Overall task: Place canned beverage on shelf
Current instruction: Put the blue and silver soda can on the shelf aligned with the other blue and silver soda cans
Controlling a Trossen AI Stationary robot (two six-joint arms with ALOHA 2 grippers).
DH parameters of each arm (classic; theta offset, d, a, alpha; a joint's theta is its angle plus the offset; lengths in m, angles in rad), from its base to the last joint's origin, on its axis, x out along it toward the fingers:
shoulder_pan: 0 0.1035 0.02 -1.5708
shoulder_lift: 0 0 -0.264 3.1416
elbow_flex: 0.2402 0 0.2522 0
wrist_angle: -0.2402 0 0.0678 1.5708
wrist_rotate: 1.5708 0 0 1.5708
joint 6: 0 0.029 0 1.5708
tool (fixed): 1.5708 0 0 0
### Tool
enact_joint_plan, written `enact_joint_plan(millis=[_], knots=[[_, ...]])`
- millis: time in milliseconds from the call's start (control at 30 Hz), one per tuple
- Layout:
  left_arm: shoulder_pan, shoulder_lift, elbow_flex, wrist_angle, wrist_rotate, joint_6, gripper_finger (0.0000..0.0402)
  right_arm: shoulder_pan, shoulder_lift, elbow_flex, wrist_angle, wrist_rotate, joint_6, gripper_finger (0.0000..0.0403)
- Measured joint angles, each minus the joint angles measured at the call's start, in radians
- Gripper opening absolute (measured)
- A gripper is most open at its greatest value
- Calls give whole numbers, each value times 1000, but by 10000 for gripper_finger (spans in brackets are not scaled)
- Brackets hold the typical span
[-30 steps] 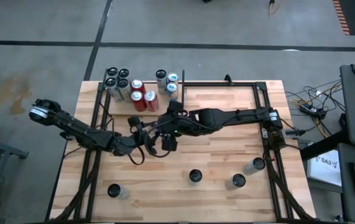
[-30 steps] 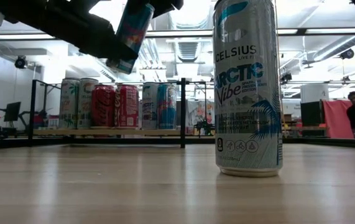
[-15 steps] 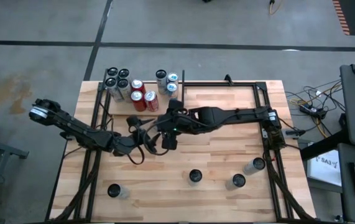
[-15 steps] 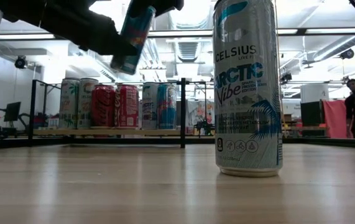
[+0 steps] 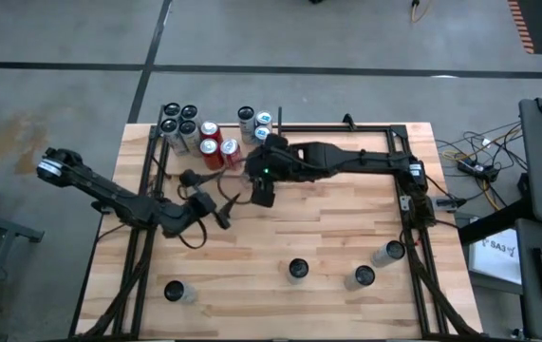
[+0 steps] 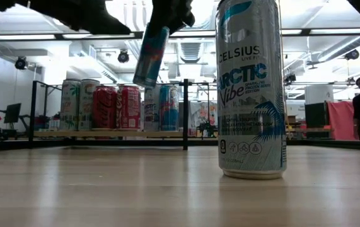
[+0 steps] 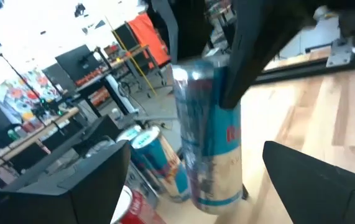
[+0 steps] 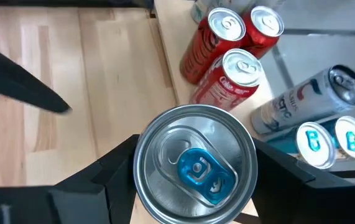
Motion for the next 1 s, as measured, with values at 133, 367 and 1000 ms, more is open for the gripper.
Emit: enact_joint_plan(millis=[133,367,1000], knots=[[-24,-85,0,-13,-2,59,349,-42,0,0,2,-51,4,229],[-33,-230,0,-30,-2,118,349,-117,4,0,3,-123,5,229],[-32,-314,-2,-48,-2,135,349,-210,94,-1,0,-139,-47,229]])
